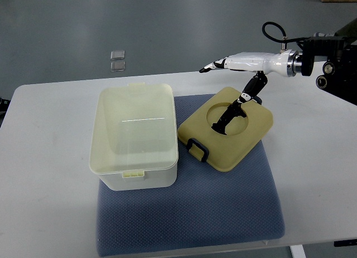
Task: Open white storage box with right hand
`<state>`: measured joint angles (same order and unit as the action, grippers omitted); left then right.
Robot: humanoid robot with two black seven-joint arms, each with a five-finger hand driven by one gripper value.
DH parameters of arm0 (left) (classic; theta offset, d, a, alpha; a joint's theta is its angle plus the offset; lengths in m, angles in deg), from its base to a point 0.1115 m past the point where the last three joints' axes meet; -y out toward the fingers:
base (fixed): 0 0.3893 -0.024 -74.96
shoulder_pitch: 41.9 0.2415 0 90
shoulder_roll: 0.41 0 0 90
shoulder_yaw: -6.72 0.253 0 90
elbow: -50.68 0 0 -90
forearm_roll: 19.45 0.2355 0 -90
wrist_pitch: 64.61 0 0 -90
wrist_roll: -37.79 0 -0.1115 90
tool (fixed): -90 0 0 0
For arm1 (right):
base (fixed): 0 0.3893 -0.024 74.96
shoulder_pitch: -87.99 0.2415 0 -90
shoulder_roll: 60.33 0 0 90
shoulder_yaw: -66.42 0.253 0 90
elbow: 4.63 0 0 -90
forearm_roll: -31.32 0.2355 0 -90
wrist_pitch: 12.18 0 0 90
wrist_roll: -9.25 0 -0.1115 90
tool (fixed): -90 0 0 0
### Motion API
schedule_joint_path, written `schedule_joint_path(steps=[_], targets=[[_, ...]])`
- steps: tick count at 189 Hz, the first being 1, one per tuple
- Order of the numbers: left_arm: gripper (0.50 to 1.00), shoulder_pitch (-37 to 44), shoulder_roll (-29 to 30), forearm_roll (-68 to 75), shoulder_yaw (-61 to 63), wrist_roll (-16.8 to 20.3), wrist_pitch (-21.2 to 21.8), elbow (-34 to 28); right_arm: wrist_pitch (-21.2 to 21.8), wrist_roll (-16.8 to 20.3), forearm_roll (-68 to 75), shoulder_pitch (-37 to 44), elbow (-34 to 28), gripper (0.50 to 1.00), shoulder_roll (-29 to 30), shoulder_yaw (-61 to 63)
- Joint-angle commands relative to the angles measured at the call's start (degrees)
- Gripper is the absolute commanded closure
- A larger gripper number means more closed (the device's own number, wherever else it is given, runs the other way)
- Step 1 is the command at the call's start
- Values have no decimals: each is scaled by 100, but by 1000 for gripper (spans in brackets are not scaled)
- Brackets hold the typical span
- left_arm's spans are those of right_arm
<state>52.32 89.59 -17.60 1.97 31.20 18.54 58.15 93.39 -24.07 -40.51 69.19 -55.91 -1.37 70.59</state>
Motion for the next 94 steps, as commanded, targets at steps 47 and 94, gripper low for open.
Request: schedule_joint_path(steps=[47,94], targets=[[500,0,0,0,0,0,0,0,1607,774,3402,-300,927,572,256,1394],[500,0,0,0,0,0,0,0,984,2532,7138,-801,1726,572,897,1429]])
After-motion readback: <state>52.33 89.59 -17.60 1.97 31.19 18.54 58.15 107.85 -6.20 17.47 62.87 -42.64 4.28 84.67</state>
